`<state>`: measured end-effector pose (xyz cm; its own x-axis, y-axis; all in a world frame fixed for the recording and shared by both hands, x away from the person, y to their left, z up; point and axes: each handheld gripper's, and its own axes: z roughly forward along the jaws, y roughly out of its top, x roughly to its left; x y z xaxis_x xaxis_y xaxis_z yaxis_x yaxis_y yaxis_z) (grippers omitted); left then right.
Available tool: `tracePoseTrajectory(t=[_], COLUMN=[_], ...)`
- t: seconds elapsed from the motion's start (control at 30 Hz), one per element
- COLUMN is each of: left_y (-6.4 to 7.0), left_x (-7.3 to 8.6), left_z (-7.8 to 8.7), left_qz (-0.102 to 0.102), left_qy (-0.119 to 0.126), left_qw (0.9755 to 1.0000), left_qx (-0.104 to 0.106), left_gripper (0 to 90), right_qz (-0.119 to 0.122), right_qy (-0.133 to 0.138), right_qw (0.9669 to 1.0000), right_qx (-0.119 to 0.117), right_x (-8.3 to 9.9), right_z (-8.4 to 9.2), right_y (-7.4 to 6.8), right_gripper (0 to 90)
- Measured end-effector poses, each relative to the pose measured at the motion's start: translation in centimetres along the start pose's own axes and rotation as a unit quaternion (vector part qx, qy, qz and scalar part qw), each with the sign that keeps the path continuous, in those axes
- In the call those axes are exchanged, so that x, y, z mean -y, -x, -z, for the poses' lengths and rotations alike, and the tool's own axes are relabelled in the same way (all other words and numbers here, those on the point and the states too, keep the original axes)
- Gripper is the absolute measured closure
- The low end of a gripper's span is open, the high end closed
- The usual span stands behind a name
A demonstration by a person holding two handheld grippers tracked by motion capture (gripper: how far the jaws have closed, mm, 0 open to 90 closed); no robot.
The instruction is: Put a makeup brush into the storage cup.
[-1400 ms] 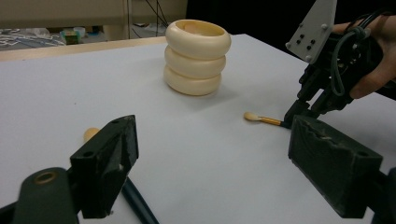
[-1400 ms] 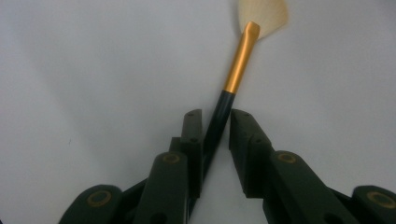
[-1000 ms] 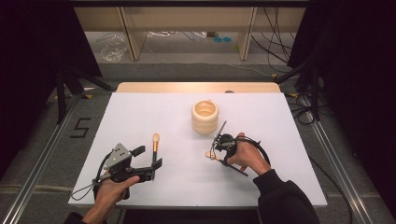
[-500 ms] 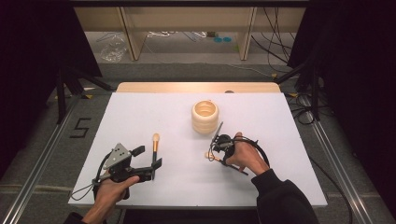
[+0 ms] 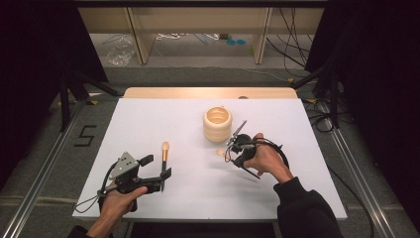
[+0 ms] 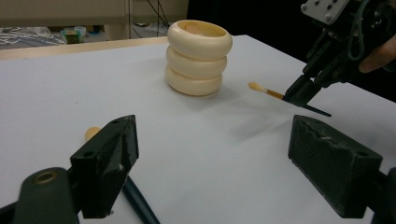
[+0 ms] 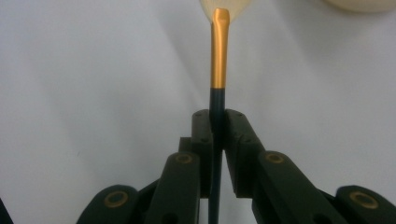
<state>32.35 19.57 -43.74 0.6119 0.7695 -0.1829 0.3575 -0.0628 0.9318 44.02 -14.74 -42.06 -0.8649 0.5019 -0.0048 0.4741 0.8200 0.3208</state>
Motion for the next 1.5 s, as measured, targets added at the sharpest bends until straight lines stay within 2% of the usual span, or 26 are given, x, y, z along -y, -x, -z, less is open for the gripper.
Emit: tracePoseTrajectory(t=[0.13,0.2,0.33,0.53,0.63,0.73,0.77,0.8,0.87,0.93,0.97,1.03,1.07,1.1,1.13,1.17,1.2,1.33,1.37,1.5], left_y=[0.0,0.0,0.0,0.0,0.0,0.0,0.0,0.0,0.0,0.0,0.0,0.0,0.0,0.0,0.0,0.0,0.0,-0.1,-0.1,-0.1], left_x=[0.0,0.0,0.0,0.0,0.0,0.0,0.0,0.0,0.0,0.0,0.0,0.0,0.0,0.0,0.0,0.0,0.0,0.0,0.0,0.0], left_z=[0.0,0.0,0.0,0.0,0.0,0.0,0.0,0.0,0.0,0.0,0.0,0.0,0.0,0.0,0.0,0.0,0.0,0.0,0.0,0.0], left_qz=[0.001,0.001,0.002,0.002,0.003,0.002,0.002,0.003,0.003,0.003,0.003,0.003,0.003,0.003,0.004,0.004,0.004,0.004,0.004,0.004], left_qy=[0.001,0.001,0.001,0.001,0.002,0.001,0.001,0.001,0.000,0.001,0.001,0.001,0.001,0.000,0.000,0.000,0.000,0.000,0.000,0.001], left_qw=[1.0000,1.0000,1.0000,1.0000,1.0000,1.0000,1.0000,1.0000,1.0000,1.0000,1.0000,1.0000,1.0000,1.0000,1.0000,1.0000,1.0000,1.0000,1.0000,1.0000], left_qx=[-0.001,-0.001,-0.001,-0.002,-0.002,-0.003,-0.003,-0.003,-0.003,-0.003,-0.003,-0.003,-0.003,-0.003,-0.003,-0.004,-0.004,-0.004,-0.004,-0.004], left_gripper=[16.0,16.0,16.0,16.0,16.0,16.0,16.0,16.0,16.0,16.0,16.0,16.0,16.0,16.0,16.0,16.0,16.0,16.0,16.0,16.0], right_qz=[-0.003,-0.014,-0.013,-0.013,-0.014,-0.024,-0.024,-0.027,-0.022,-0.028,-0.029,-0.034,-0.034,-0.039,-0.039,-0.041,-0.044,-0.049,-0.054,-0.061], right_qy=[0.031,0.046,0.080,0.127,0.158,0.176,0.176,0.195,0.208,0.230,0.235,0.253,0.254,0.265,0.262,0.271,0.272,0.296,0.296,0.318], right_qw=[0.9995,0.9988,0.9967,0.9916,0.9870,0.9838,0.9838,0.9800,0.9774,0.9724,0.9713,0.9660,0.9659,0.9627,0.9635,0.9609,0.9607,0.9533,0.9531,0.9457], right_qx=[0.004,0.004,0.005,0.018,0.027,0.026,0.026,0.027,0.030,0.029,0.026,0.039,0.037,0.042,0.035,0.039,0.036,0.037,0.032,0.025], right_x=[0.1,0.2,0.1,0.0,0.0,0.0,0.0,0.0,0.1,0.1,0.1,0.1,0.1,0.1,0.1,0.1,0.1,0.1,0.1,0.0], right_z=[0.8,1.2,1.8,3.0,3.4,3.8,3.8,3.9,4.2,4.3,4.5,4.7,4.9,4.8,5.0,5.0,5.1,4.9,5.0,5.0], right_y=[0.5,0.6,0.8,0.9,1.1,1.2,1.2,1.3,1.6,1.7,1.7,1.8,1.8,1.9,2.0,2.1,2.2,2.7,2.8,3.4], right_gripper=[83.3,83.3,83.4,83.3,83.3,83.3,83.3,83.3,83.3,83.4,83.3,83.3,83.4,83.4,83.3,83.3,83.3,83.4,83.4,83.4])
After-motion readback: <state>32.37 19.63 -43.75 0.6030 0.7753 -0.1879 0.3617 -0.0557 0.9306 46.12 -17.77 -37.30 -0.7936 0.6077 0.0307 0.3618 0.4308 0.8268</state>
